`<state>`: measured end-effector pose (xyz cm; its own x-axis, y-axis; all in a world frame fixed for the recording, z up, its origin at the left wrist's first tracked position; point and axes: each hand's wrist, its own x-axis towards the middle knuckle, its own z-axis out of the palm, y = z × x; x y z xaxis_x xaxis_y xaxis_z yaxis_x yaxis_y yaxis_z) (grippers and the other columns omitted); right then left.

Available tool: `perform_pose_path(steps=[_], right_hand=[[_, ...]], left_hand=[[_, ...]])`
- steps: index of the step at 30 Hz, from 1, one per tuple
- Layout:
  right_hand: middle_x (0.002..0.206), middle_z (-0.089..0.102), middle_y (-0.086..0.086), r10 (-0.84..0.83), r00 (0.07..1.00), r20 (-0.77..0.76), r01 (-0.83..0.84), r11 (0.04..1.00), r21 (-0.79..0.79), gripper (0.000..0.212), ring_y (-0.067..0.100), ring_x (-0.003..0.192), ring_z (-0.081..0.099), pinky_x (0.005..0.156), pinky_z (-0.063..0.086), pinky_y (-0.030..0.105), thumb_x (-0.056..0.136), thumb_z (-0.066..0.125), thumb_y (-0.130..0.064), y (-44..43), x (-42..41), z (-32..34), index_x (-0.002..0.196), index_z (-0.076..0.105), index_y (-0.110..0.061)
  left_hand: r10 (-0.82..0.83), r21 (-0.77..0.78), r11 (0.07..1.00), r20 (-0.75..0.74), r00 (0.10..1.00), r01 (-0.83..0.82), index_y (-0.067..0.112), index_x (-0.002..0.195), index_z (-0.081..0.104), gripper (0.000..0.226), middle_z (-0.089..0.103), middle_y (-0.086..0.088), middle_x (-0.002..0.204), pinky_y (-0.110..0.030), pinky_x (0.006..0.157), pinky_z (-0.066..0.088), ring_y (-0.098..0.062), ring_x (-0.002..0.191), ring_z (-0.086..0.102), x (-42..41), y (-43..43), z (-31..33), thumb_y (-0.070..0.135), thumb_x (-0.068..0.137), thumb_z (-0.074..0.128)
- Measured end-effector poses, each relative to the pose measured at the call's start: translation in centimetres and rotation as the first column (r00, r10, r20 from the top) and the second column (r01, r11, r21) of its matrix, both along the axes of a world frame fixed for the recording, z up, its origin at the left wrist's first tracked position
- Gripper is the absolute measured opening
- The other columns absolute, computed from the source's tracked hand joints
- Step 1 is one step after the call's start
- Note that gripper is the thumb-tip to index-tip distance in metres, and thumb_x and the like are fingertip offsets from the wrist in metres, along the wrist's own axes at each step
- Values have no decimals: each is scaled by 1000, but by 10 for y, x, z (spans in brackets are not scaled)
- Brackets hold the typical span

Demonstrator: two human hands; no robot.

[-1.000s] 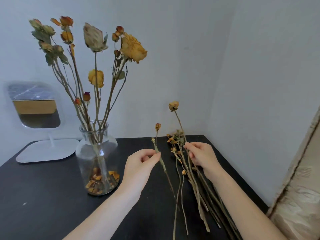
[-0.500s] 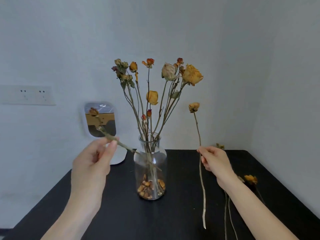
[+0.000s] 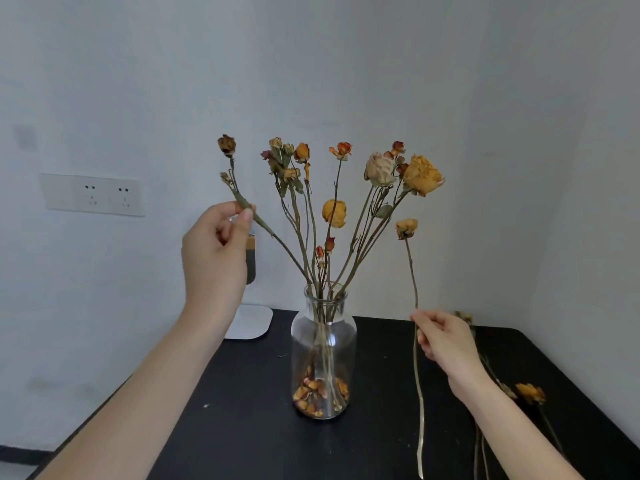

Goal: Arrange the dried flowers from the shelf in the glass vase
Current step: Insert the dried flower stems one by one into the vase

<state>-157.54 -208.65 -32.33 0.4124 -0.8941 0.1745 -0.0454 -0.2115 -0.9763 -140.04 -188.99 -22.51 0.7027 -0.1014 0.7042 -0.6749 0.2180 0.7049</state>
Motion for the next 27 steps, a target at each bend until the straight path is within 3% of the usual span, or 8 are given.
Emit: perform_pose_path(steps=[4, 13, 17, 21, 24, 27], right_hand=[[59, 53, 2, -2, 1000, -7, 2, 1000, -5, 13, 9, 52, 48, 50, 38, 19, 90, 56, -19, -2, -1, 1, 94, 64, -9], [61, 53, 2, 5, 1000, -12, -5, 1000, -13, 14, 8, 53, 48, 50, 38, 18, 91, 55, -18, -3, 0, 1, 97, 63, -8], [61, 53, 3, 1, 1000, -17, -1, 1000, -21, 14, 8, 52, 47, 49, 37, 17, 91, 55, -18, -3, 1, 0, 97, 63, -8], [61, 53, 2, -3, 1000, -20, 3, 1000, -13, 13, 7, 51, 47, 47, 38, 15, 90, 56, -19, -5, 1, -2, 96, 63, -9], [60, 54, 2, -7, 1000, -24, 6, 1000, -5, 13, 7, 50, 47, 45, 38, 14, 90, 56, -19, -6, 1, -4, 95, 63, -10], [61, 54, 2, -1, 1000, -17, 1, 1000, 4, 13, 7, 51, 48, 43, 38, 12, 90, 57, -19, -6, 2, -5, 97, 63, -10]], left_hand=[[-32, 70, 997, -5, 999, 33, 27, 90, 62, 9, 39, 4, 61, -16, 59, 38, -2, 58, 40, 1, -14, -6, 23, 92, 54], [-45, 204, 978, 57, 997, 32, 19, 89, 63, 5, 31, 7, 56, -7, 50, 31, -8, 53, 33, 4, -40, -22, 19, 89, 58], [-65, 351, 936, 144, 987, 11, 18, 86, 65, 5, 31, 8, 52, -5, 50, 32, -8, 49, 31, 4, -49, -25, 19, 88, 60], [-44, 471, 882, 103, 994, -10, 10, 94, 70, 13, 36, 1, 52, -10, 59, 35, -11, 52, 39, 7, -57, -39, 18, 87, 62], [-33, 508, 861, 47, 998, 5, 11, 96, 71, 15, 59, -14, 76, -12, 57, 32, -24, 68, 54, 7, -57, -50, 19, 86, 63], [-35, 524, 852, 23, 999, 18, 12, 95, 71, 14, 64, -13, 85, -11, 54, 32, -18, 67, 53, 6, -58, -61, 19, 86, 63]])
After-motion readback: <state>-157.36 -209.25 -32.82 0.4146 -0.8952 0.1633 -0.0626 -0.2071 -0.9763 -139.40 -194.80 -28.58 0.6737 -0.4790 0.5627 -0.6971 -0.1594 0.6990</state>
